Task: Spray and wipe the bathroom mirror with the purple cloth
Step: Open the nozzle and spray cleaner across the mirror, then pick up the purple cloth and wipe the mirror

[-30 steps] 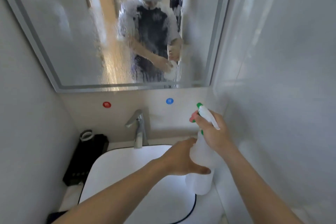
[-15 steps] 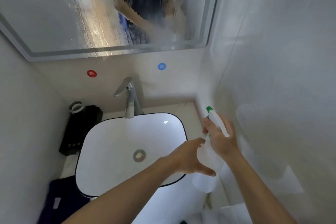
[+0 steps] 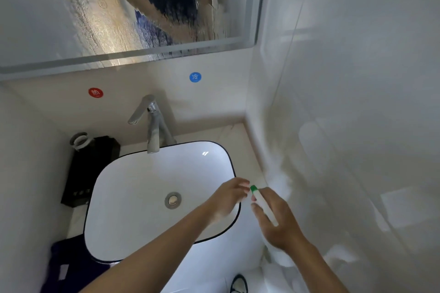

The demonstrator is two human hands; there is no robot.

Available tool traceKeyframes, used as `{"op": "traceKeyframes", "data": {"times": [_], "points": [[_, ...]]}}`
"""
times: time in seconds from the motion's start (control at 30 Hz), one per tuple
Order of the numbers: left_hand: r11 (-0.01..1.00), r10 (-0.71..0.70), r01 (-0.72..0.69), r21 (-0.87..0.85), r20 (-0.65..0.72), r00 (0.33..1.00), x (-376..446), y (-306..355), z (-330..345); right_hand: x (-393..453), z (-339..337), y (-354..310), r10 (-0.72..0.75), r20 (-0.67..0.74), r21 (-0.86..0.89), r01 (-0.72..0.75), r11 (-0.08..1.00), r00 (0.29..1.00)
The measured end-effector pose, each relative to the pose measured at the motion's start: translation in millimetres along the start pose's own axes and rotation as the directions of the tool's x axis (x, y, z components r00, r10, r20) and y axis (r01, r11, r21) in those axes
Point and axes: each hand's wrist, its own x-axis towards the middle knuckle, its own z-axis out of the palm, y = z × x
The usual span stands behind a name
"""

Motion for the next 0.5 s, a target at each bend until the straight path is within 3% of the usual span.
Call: {"op": "traceKeyframes", "data": {"times": [0.2,0.5], "points": [[0.987,0.080,-0.097,-0.128,-0.133,0.988,8.9,10.4,9.1,-7.0,19.8,9.4,0.047,0.122,-0.112,-0.033,0.993,0.991],[0.978,0.070,-0.101,-0.182,-0.171,0.983,22.1,15.2,5.6,8.0,25.7,16.2,0.068,0.142,-0.015,-0.067,0.998,0.988]]}}
